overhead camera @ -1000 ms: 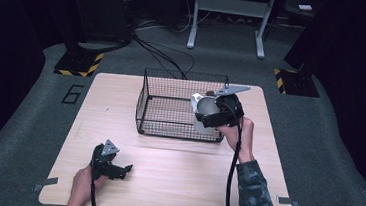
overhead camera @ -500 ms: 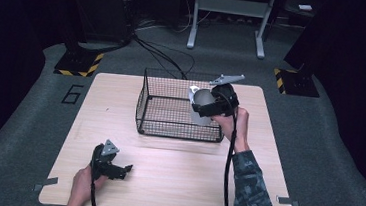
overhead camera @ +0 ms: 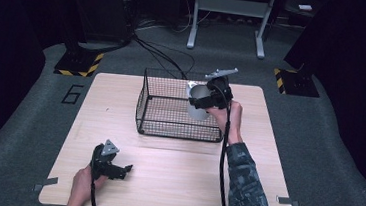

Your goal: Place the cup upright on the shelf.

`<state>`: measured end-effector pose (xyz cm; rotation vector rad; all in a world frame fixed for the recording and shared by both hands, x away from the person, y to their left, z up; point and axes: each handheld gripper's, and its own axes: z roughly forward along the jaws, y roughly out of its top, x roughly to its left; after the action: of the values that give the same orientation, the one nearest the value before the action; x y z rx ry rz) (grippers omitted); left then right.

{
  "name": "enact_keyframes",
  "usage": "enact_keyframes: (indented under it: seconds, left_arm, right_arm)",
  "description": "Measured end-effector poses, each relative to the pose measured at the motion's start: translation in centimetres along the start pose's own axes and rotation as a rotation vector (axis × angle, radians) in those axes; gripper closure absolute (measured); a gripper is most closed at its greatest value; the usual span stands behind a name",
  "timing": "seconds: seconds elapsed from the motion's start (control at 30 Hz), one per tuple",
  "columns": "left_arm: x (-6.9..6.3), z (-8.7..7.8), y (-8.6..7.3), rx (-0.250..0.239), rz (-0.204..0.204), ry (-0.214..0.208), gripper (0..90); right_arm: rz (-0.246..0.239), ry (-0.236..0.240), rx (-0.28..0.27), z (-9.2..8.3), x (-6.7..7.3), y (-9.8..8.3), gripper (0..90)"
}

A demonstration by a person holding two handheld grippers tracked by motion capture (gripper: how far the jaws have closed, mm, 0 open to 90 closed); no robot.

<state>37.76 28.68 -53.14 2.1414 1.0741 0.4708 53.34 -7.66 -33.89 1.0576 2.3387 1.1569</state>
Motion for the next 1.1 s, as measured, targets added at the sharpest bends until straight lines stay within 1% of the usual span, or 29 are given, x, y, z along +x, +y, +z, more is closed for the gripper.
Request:
enact_keyframes:
  seconds: [0.07, 0.1, 0.13, 0.2, 0.23, 0.27, 0.3, 0.33, 0.47, 0.5, 0.53, 0.57, 0.6, 0.63, 0.7, 0.73, 0.8, 0.83, 1.0, 1.03, 1.1]
  left_arm:
    - [0.0, 0.0, 0.0, 0.003, 0.0, 0.001, 0.1]
    - [0.0, 0.0, 0.0, 0.0, 0.003, 0.002, 0.1]
    - [0.0, 0.0, 0.0, 0.003, 0.004, 0.003, 0.1]
    - [0.1, 0.0, 0.0, -0.003, 0.006, 0.005, 0.1]
    - [0.1, 0.0, 0.0, 0.001, 0.007, 0.005, 0.1]
    - [0.1, 0.0, 0.0, -0.001, 0.007, 0.006, 0.1]
    - [0.0, 0.0, 0.0, 0.004, 0.004, 0.003, 0.1]
    - [0.0, 0.0, 0.0, 0.003, 0.003, 0.003, 0.1]
    - [0.1, 0.0, 0.0, -0.002, 0.006, 0.004, 0.1]
    - [0.1, 0.0, 0.0, -0.002, 0.007, 0.005, 0.1]
    - [0.1, 0.0, 0.0, 0.001, 0.007, 0.005, 0.1]
    - [0.1, 0.0, 0.0, -0.002, 0.006, 0.005, 0.1]
    - [0.1, 0.0, 0.0, -0.002, 0.006, 0.005, 0.1]
    - [0.1, 0.0, 0.0, -0.003, 0.006, 0.004, 0.1]
    - [0.1, 0.0, 0.0, -0.003, 0.006, 0.005, 0.1]
    - [0.0, 0.0, 0.0, -0.007, 0.001, 0.006, 0.1]
    - [0.0, 0.1, 0.0, -0.009, 0.001, 0.009, 0.1]
    - [0.0, 0.1, 0.0, -0.009, 0.0, 0.009, 0.1]
    - [0.0, 0.1, 0.0, -0.009, 0.001, 0.009, 0.1]
    - [0.0, 0.1, 0.0, -0.011, 0.0, 0.01, 0.1]
    - [0.0, 0.0, 0.0, -0.006, 0.002, 0.011, 0.1]
  right_arm:
    - [-0.008, -0.002, 0.001, 0.4, -0.2, 0.0, 5.6]
    - [-0.004, 0.0, 0.005, 0.6, -0.3, 0.1, 5.6]
    - [0.014, -0.001, 0.016, 0.8, -0.3, 0.1, 5.6]
    - [0.013, -0.004, 0.02, 1.3, -0.5, 0.1, 5.6]
    - [0.021, -0.004, 0.023, 1.5, -0.5, 0.1, 5.6]
    - [0.017, -0.006, 0.019, 1.8, -0.7, 0.0, 5.6]
    - [0.037, -0.008, 0.026, 1.9, -0.7, 0.0, 5.6]
    - [0.03, -0.006, 0.029, 2.1, -0.8, 0.0, 5.6]
    - [0.049, -0.013, 0.044, 2.9, -1.1, -0.1, 5.6]
    - [0.037, -0.014, 0.038, 3.1, -1.2, -0.1, 5.6]
    - [0.049, -0.014, 0.041, 3.2, -1.2, -0.2, 5.6]
    - [0.053, -0.011, 0.05, 3.3, -1.3, -0.2, 5.6]
    - [0.052, -0.012, 0.048, 3.5, -1.4, -0.3, 5.6]
    - [0.058, -0.02, 0.052, 3.7, -1.4, -0.3, 5.6]
    - [0.061, -0.015, 0.053, 4.0, -1.5, -0.4, 5.6]
    - [0.072, -0.015, 0.059, 4.1, -1.5, -0.4, 5.6]
    - [0.066, -0.015, 0.066, 4.5, -1.8, -0.5, 5.6]
    - [0.081, -0.011, 0.072, 4.7, -1.8, -0.5, 5.6]
    - [0.096, -0.002, 0.084, 5.7, -2.3, -0.9, 5.6]
    - [0.107, -0.001, 0.089, 5.9, -2.3, -1.0, 5.6]
    - [0.115, 0.005, 0.1, 6.2, -2.3, -1.1, 5.6]
